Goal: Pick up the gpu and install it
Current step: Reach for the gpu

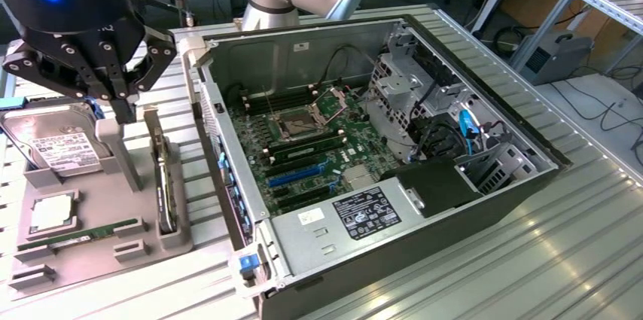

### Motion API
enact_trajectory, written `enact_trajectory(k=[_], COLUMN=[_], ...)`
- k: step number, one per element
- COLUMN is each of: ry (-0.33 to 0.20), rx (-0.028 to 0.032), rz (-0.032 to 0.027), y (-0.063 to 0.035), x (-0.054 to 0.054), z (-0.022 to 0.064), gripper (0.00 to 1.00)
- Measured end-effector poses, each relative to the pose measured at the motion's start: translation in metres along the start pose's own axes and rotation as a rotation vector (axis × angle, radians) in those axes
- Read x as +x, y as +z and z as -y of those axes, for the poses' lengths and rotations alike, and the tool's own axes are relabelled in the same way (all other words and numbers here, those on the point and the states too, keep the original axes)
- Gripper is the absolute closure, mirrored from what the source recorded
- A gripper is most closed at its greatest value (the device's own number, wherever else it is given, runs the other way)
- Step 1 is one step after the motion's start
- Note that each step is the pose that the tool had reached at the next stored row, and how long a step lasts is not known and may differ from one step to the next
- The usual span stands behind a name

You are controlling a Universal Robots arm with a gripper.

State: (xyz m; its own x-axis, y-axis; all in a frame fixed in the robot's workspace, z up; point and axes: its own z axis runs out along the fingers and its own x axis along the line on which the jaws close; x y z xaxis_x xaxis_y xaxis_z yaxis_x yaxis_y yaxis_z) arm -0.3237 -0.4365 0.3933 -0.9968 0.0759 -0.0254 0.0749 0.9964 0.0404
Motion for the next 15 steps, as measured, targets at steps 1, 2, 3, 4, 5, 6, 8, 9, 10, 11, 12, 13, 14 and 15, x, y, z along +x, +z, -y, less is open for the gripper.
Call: enact_trajectory(k=[1,2,3,4,5,6,8,9,10,11,12,13,14,15], ry=[0.0,0.0,0.0,0.0,0.0,0.0,0.0,0.0,0.0,0.0,0.0,0.0,0.0,0.0], rx=[0.0,0.0,0.0001,0.0001,0.0002,0.0002,0.0002,0.0003,0.0003,0.0003,0.0003,0.0003,0.0003,0.0002], rz=[0.0001,0.0001,0.0001,0.0001,0.0001,0.0001,0.0001,0.0002,0.0001,0.0001,0.0001,0.0001,0.0002,0.0001], y=[0.0,0.0,-0.0001,-0.0001,-0.0001,-0.0002,-0.0002,-0.0003,-0.0003,-0.0004,-0.0004,-0.0004,-0.0004,-0.0004], x=[0.0005,0.0009,0.0015,0.0021,0.0029,0.0035,0.0047,0.0055,0.0061,0.0069,0.0071,0.0072,0.0074,0.0074], z=[0.0004,0.0007,0.0012,0.0016,0.002,0.0023,0.003,0.0035,0.0042,0.0058,0.0066,0.0077,0.0089,0.0096], gripper=[0.89,0.89,0.89,0.89,0.89,0.89,0.89,0.89,0.89,0.89,0.89,0.89,0.89,0.89])
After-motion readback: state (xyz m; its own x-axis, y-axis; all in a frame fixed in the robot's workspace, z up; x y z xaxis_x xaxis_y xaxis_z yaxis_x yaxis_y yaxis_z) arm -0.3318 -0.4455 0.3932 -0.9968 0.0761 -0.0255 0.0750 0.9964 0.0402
